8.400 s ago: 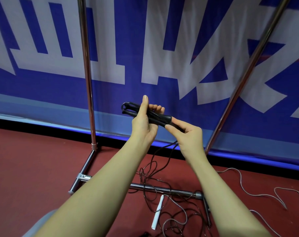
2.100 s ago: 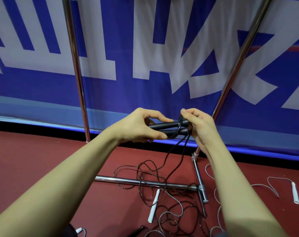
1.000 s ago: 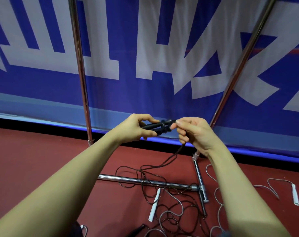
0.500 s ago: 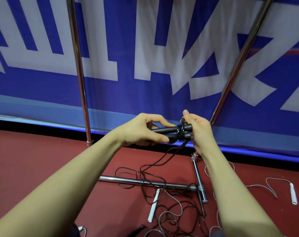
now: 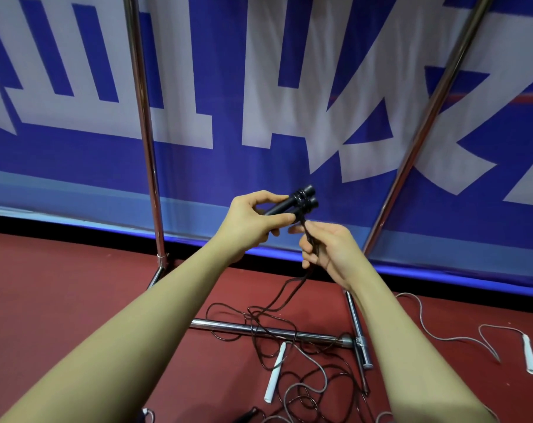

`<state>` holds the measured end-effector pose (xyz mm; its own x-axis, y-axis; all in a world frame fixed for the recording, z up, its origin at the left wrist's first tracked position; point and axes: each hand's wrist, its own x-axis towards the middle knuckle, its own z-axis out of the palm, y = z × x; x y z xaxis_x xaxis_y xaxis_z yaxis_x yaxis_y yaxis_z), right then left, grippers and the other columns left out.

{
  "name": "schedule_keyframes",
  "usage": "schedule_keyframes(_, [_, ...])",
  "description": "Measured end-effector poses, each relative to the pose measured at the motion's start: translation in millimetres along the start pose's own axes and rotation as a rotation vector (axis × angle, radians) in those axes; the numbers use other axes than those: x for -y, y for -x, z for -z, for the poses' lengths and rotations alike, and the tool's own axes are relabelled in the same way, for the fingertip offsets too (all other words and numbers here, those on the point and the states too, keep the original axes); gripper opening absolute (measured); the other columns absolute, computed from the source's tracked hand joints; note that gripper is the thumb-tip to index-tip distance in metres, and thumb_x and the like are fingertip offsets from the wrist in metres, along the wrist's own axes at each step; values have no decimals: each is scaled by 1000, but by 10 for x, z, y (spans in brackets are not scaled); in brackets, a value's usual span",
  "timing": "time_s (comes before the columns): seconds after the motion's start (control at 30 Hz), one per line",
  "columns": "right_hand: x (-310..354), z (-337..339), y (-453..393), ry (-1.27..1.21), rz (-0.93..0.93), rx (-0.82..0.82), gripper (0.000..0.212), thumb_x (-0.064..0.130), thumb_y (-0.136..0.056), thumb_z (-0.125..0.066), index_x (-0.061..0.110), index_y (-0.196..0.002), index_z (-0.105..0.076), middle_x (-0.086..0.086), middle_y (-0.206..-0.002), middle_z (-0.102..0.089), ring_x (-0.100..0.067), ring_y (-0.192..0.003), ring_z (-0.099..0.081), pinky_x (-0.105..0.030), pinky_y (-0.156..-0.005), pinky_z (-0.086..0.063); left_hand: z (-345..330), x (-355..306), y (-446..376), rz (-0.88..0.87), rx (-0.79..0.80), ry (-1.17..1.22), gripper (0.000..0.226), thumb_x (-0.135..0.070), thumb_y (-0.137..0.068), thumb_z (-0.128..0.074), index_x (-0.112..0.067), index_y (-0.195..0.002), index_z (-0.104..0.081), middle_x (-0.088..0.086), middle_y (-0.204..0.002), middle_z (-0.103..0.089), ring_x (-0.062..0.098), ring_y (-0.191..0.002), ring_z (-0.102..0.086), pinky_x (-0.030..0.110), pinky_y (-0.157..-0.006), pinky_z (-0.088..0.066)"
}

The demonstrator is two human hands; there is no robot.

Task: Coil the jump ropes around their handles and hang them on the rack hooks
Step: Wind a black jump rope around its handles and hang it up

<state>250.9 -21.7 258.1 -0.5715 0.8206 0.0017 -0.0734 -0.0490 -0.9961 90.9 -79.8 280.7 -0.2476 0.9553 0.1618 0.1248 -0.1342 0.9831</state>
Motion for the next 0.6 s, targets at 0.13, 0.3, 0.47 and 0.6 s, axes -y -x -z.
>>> schedule_keyframes(0.13, [10, -12, 39, 78, -21, 71, 27, 12, -100, -44, -1, -88, -64, -3, -54, -51, -13, -44, -47, -30, -56, -54, 71, 97, -33, -8, -43, -95, 24, -15, -80, -77, -23, -101, -70, 3, -59, -62, 11, -45, -45, 20, -44, -34])
schedule_keyframes(0.3, [-6, -30, 59, 26, 0, 163, 14, 17, -85, -63, 5, -80, -60, -3, -58, -57, -21, -60, -64, -42, -77, -53, 119, 191, -57, -50, -44, -180, 23, -19, -79, -78, -27, -99, -69, 12, -84, -72, 11, -56, -56, 21, -54, -41])
schedule_keyframes(0.47, [9, -19, 77, -82, 17, 204, 13, 18, -80, -58, 5, -80, -57, -7, -62, -60, -23, -72, -66, -38, -74, -56, 114, 227, -68, -71, -17, -209, 24, -18, -80, -78, -25, -100, -68, 12, -87, -72, 11, -58, -56, 27, -65, -47])
schedule_keyframes(0.6, [60, -67, 80, -280, -15, 303, 47, 34, -68, -80, 3, -97, -61, -6, -71, -62, -20, -65, -63, -32, -62, -55, 175, 241, -75, -74, -53, -238, 26, -17, -81, -77, -22, -105, -67, 10, -81, -71, 12, -57, -55, 22, -58, -47])
